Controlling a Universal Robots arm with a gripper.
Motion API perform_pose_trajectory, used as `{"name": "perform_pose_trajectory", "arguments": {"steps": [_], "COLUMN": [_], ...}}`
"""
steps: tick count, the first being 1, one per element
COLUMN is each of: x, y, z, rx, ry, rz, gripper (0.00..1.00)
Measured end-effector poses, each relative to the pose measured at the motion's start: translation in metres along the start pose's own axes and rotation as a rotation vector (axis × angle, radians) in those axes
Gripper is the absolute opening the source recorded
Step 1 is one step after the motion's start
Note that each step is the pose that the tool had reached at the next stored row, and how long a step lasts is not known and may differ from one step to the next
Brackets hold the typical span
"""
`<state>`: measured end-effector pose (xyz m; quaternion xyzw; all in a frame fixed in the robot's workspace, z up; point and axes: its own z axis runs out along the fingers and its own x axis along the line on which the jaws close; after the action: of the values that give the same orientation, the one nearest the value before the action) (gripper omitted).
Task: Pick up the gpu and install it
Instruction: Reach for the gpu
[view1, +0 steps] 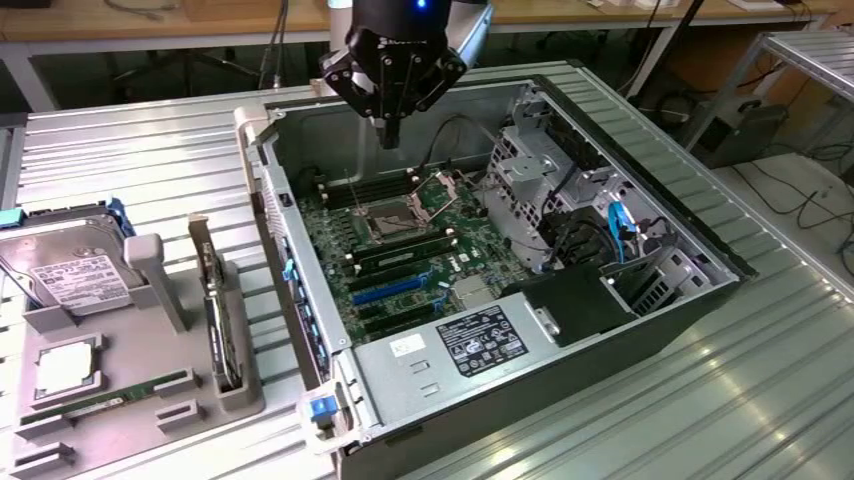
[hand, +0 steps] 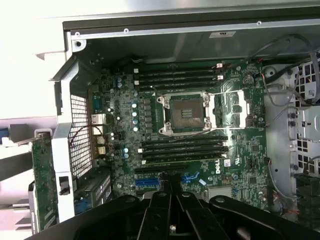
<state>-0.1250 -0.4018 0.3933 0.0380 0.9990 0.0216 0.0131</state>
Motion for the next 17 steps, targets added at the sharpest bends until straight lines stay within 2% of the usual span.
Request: {"name": "perform_pose_trajectory", "arguments": {"steps": [9,17], "x": [0.027,0.061], "y": [-0.0187,-0.0333], "z": [-0.0014,-0.0011], "rx": [0.0,0.0002], "ry": [0.0,0.0], "rz": [0.0,0.0], "gripper": [0.11,0.11]}}
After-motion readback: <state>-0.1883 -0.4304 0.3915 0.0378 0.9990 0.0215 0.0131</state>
